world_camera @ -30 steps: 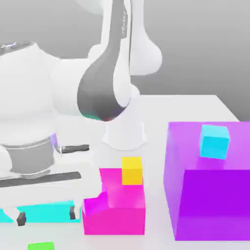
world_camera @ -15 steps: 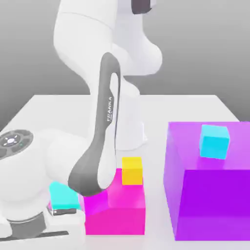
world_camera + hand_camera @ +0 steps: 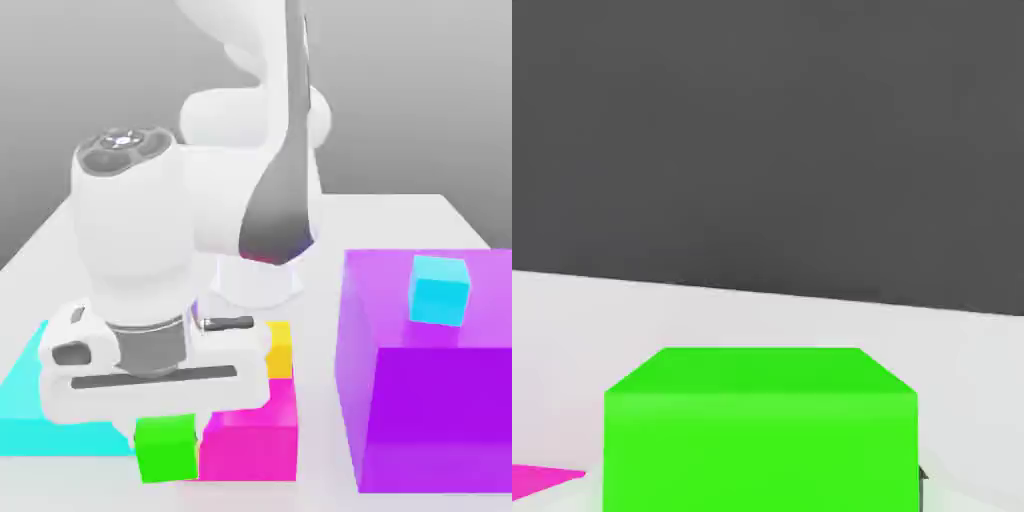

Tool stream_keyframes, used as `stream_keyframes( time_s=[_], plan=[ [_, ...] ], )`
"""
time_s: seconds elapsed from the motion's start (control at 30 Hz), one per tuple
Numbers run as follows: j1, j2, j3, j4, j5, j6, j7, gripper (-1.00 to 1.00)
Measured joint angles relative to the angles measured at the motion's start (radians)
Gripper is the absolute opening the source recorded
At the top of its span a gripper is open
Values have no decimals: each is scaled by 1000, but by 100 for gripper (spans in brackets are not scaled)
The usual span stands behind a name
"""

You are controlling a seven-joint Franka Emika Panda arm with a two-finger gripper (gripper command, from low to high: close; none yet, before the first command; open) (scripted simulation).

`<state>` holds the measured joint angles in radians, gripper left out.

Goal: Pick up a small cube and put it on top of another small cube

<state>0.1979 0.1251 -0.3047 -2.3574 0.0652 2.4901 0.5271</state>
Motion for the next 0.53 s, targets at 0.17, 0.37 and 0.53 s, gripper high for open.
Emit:
stream_keyframes(
  time_s=[0.17, 0.37, 0.53],
  plan=[
    [53, -185, 37, -102, -203, -29, 237, -100],
    [-26, -256, -31, -163, -128, -92, 328, -100],
    [-25, -197, -37, -186, -99, -14, 310, 100]
  ],
)
